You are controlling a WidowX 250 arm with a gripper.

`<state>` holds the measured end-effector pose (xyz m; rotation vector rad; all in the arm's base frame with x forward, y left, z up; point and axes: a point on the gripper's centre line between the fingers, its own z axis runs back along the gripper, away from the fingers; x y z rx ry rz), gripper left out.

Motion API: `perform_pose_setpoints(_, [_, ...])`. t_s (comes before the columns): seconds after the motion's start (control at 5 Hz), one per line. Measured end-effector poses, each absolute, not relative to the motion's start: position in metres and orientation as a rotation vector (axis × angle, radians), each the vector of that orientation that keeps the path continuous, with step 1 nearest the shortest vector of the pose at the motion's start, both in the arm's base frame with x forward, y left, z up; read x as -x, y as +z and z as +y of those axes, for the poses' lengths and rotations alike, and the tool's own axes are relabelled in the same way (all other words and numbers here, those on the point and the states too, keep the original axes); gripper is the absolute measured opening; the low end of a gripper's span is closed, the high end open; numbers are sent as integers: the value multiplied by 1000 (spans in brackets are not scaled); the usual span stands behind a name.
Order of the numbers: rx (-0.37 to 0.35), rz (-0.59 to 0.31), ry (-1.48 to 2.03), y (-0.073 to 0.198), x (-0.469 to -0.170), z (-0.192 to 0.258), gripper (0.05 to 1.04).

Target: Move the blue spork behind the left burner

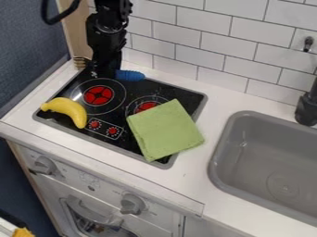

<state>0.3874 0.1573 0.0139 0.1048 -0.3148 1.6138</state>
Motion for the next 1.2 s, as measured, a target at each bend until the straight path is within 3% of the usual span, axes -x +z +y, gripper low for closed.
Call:
perform_pose_setpoints(0.2, [-146, -278, 1618, -3, -400, 171, 108])
perform_pose_setpoints(0.8, [-153, -223, 1635, -22, -436, 194, 133])
perform_pose_setpoints(1.0, [-156, -207, 1622, -29, -441, 193, 332])
perform_pose_setpoints(1.2, [-158, -203, 1625, -31, -441, 189, 629])
